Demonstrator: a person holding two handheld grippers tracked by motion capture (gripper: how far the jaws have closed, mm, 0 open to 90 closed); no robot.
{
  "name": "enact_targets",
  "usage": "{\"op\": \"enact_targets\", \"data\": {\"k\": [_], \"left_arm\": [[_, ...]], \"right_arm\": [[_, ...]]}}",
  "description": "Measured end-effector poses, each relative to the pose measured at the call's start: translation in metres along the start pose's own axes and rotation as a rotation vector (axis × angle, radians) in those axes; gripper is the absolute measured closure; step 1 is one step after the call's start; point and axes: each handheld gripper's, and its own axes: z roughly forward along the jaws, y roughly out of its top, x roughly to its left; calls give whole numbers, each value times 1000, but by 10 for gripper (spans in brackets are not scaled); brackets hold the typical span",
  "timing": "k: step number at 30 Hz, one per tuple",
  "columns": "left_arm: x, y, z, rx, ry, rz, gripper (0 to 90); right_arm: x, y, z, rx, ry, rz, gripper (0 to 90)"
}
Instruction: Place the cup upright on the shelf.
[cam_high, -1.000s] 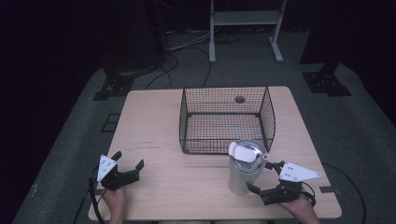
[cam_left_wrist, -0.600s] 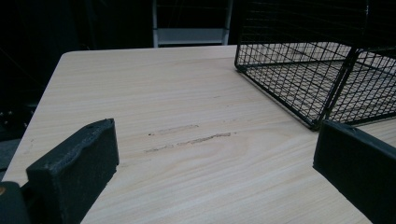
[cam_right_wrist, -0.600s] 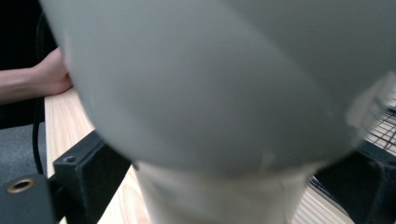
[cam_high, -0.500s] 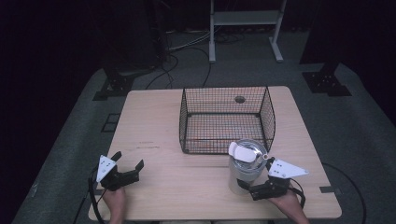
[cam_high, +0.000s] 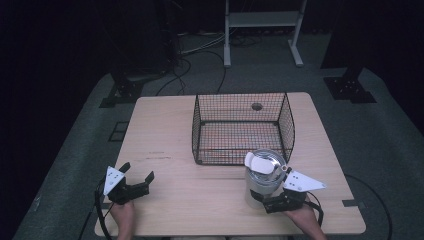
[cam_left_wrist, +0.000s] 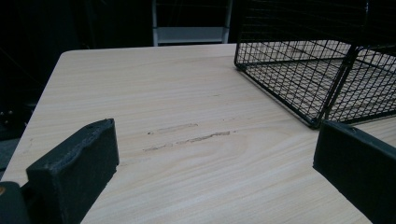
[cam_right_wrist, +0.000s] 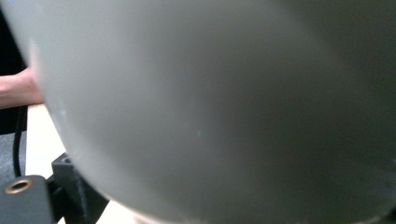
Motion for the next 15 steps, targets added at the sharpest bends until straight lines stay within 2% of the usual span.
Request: {"op": "enact_targets", "data": {"k": [15], "left_arm": [[0,0,0,-1,2,-4,0]], "right_arm": [[0,0,0,0,0,-6,71]]}}
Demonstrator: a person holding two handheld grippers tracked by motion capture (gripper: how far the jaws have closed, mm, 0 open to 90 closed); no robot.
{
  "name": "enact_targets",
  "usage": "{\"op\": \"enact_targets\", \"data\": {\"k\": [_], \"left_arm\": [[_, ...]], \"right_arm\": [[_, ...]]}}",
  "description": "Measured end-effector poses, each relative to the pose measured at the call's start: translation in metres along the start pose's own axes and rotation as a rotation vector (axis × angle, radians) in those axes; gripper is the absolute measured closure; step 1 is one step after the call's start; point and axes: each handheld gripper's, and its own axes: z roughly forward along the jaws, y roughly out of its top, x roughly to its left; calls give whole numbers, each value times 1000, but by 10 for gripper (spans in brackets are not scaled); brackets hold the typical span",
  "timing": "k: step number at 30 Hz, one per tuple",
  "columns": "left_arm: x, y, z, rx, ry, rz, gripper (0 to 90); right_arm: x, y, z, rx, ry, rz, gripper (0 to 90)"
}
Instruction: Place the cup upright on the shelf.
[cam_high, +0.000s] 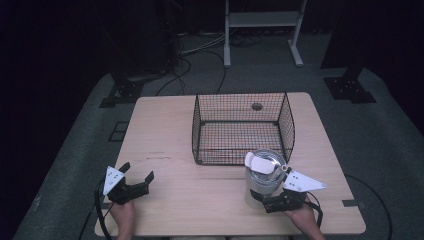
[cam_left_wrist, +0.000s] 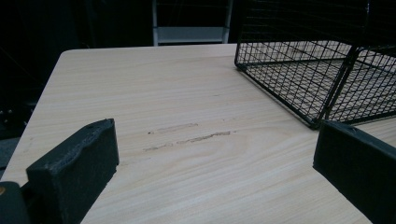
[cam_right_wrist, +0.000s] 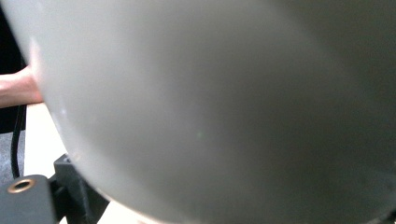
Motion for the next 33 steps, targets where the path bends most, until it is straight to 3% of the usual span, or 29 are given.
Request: {"op": "enact_targets", "data": {"k": [18,24,33], "left_arm": [[1,0,0,2,-3,-5,0],[1,0,-1,-1,-4,-7,0],[1,0,-1,-6,-6,-6,0]], "right_arm": [[-4,2,0,-10,11,36,73],[-6,12,-1,-34,10,3,73],[-6,22,0,-62,33,20,74]]}}
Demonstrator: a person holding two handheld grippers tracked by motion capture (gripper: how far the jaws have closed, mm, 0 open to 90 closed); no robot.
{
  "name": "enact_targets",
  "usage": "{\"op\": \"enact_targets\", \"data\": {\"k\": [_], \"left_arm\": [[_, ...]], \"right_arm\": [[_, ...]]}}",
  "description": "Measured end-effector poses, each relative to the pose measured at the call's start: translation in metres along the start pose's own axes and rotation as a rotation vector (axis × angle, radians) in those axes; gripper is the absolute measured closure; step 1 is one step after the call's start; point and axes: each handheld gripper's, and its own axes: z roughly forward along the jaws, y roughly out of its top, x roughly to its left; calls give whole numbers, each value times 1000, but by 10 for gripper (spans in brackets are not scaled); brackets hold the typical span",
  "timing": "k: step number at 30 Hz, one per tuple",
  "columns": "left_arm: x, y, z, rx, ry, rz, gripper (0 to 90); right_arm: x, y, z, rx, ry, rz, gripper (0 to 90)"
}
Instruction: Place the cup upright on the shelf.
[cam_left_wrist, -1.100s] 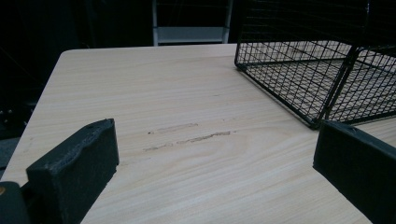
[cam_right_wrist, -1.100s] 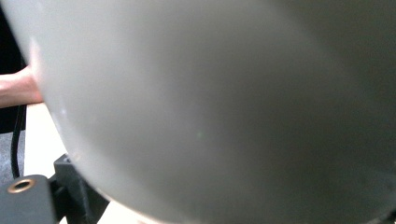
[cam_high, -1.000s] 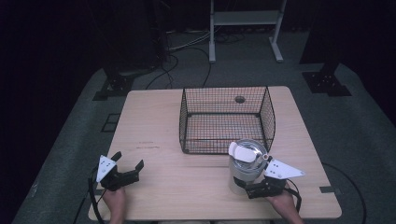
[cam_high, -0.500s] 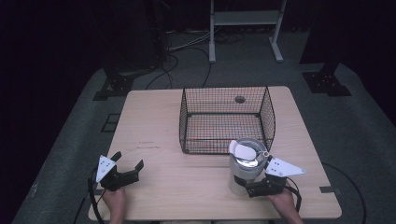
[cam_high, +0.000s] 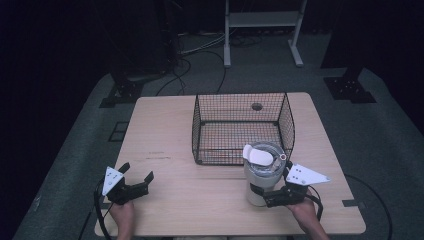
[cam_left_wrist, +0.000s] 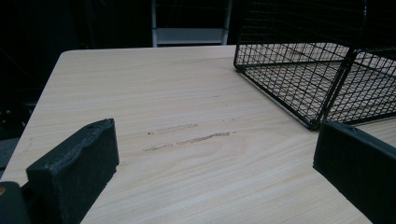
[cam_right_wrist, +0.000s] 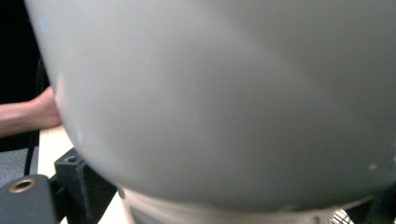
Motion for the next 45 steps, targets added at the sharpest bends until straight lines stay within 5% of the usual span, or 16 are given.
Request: {"op": "enact_targets", "data": {"k": [4,18,24,40,45], "left_arm": [[1,0,0,2,1,-5,0],[1,0,0,-4,0,-17,0],[1,0,0,-3,-1,-19,0],[1,0,0,-4,-3,-11,0],[1,0,0,-7,-4,-11,0]], "right_arm": [[-1,3,0,-24,13,21,73],[3,44,17,-52,61,-23,74],[0,58,28,-46,94,-27,74],[-17,102,51,-66,60,-46,73],[-26,118,56,-52,104,-25,73]]}}
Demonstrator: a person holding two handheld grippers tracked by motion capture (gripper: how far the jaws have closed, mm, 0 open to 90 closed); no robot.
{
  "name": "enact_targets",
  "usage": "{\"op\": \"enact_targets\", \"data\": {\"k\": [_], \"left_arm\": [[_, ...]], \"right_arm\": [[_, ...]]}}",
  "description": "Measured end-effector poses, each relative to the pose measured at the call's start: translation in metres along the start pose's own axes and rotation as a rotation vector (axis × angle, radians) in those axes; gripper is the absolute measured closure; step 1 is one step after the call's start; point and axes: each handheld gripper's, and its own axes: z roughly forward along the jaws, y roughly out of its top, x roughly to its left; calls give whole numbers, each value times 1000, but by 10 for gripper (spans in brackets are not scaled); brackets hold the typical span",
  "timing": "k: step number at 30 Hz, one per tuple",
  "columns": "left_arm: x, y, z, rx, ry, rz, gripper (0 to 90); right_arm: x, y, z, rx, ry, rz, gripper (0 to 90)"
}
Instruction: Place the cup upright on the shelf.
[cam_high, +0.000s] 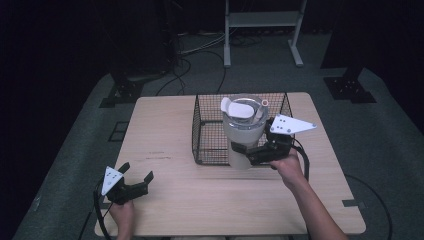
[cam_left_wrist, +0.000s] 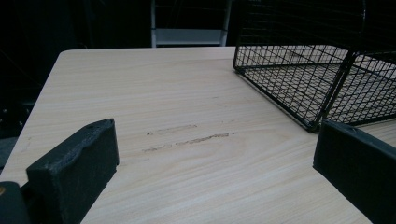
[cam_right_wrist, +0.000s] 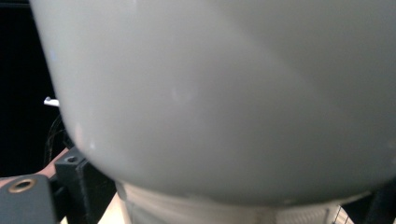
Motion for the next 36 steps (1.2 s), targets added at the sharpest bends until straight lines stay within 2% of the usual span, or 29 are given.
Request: {"op": "enact_targets", "data": {"k": [3,7,8,10,12,16,18,22,28,33,36], "left_arm": [[0,0,0,0,0,1,0],[0,0,0,2,1,2,0],[0,0,0,2,0,3,0],[0,0,0,2,1,2,0],[0,0,0,1,0,2,0],[0,0,1,0,3,3,0],[0,0,1,3,4,5,0],[0,0,0,0,1,2,0],[0,0,0,4,-1,9,0],[0,0,-1,0,-3,2,0],[0,0,-1,-3,-9,-1,0]], "right_arm": [[-2,5,2,-2,-5,-6,73],[-12,15,9,-5,-24,-16,73],[-18,17,14,1,-37,-19,73],[-21,18,16,7,-39,-12,73],[-33,19,25,11,-44,-1,73],[-41,17,34,18,-59,6,73],[-52,15,45,27,-71,9,73],[-60,13,57,37,-73,17,73],[-71,15,69,57,-71,-1,73],[-86,12,85,73,-52,30,73],[-92,8,91,79,-57,33,73]]}}
